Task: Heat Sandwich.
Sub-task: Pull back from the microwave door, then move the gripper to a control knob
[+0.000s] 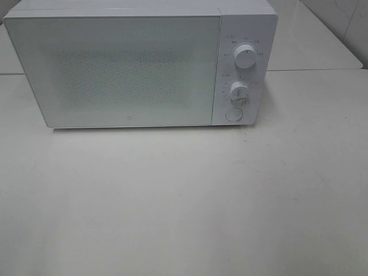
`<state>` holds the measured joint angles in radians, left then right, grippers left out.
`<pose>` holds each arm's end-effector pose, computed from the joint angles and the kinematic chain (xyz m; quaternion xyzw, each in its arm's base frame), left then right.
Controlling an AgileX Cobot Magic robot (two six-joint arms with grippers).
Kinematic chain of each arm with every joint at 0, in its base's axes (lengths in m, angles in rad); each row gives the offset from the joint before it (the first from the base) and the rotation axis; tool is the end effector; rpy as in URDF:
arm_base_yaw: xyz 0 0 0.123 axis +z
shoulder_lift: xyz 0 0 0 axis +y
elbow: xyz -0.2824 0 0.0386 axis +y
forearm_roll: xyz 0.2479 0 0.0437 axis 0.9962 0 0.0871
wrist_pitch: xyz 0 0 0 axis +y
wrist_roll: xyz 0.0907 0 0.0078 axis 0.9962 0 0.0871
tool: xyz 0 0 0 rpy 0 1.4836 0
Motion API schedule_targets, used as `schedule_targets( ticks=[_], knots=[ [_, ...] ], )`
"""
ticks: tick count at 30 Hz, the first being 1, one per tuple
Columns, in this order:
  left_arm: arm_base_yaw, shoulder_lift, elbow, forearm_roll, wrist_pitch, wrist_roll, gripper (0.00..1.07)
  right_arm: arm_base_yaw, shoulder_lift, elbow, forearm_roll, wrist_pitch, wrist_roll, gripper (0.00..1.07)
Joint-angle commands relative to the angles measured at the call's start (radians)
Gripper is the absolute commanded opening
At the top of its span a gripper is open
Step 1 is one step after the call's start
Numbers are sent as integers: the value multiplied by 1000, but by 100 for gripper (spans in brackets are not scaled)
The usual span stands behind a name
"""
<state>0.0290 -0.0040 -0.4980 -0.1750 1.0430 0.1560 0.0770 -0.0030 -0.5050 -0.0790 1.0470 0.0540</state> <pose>-0.0048 -0.0138 0.2790 0.0563 0.8429 -0.0382 0.5337 -0.0050 -0.0066 0.2799 -0.0083 0.8468 -0.0047 0.5318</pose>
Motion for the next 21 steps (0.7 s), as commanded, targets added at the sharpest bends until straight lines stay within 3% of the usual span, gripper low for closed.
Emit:
schedule_targets(
  ticks=[1, 16, 21],
  knots=[
    [3, -27, 3, -1, -12, -9, 104, -8, -27, 1, 6, -10, -10, 76],
    [3, -27, 3, -1, -12, -9, 104, -8, -27, 0, 1, -11, -8, 77],
    [3, -27, 3, -1, -12, -9, 104, -8, 17, -18, 1, -36, -10, 83]
  ],
)
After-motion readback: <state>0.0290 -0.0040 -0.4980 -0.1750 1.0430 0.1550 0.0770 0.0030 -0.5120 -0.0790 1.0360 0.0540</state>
